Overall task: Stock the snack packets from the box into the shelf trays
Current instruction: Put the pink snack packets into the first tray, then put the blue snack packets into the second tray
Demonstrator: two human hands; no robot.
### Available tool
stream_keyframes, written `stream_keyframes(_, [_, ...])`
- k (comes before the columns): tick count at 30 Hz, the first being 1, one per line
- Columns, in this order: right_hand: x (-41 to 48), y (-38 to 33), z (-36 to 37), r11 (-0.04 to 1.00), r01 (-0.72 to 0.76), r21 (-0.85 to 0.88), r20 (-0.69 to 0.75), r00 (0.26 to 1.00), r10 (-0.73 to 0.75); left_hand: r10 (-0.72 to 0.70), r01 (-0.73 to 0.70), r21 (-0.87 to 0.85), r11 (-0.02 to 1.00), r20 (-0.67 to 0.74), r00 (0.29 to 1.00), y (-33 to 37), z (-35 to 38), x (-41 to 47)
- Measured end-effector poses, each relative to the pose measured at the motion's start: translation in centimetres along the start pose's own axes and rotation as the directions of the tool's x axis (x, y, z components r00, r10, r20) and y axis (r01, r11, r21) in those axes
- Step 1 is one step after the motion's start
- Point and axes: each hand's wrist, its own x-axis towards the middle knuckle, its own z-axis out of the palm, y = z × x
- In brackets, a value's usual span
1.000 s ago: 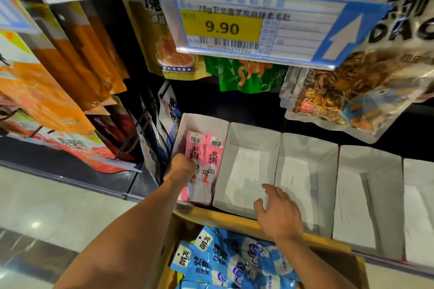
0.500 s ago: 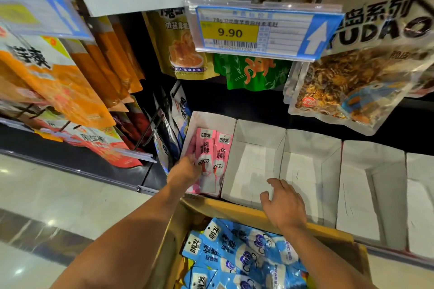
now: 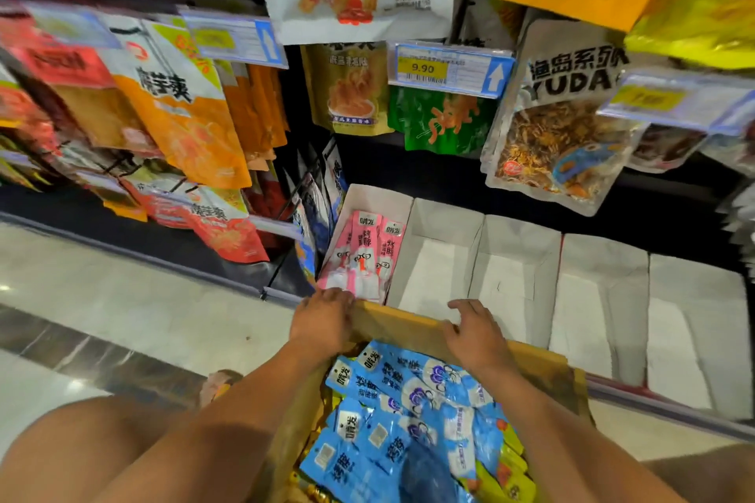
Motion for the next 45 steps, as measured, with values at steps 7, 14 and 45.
stream_keyframes(7, [-6.8,-0.2,1.3,0.991,0.080,-0.107,0.013,0.997,-0.079,0.100,-0.099,-0.017,0.995,0.072,0.992,0.8,2.1,-8.9])
stream_keyframes(14, [-13.7,1.6,5.2,0.980,0.044,-0.193,0.371,0.928,0.031,0.044,-0.050,0.008,0.999,0.351,0.935,1.7,5.1,-16.5])
stream_keyframes(45, [-17.9,3.2,8.1,0.981,-0.163,-0.102,0.341,0.921,0.189,0.060,0.199,-0.449,0.871,0.500,0.864,1.6,8.9,-19.5])
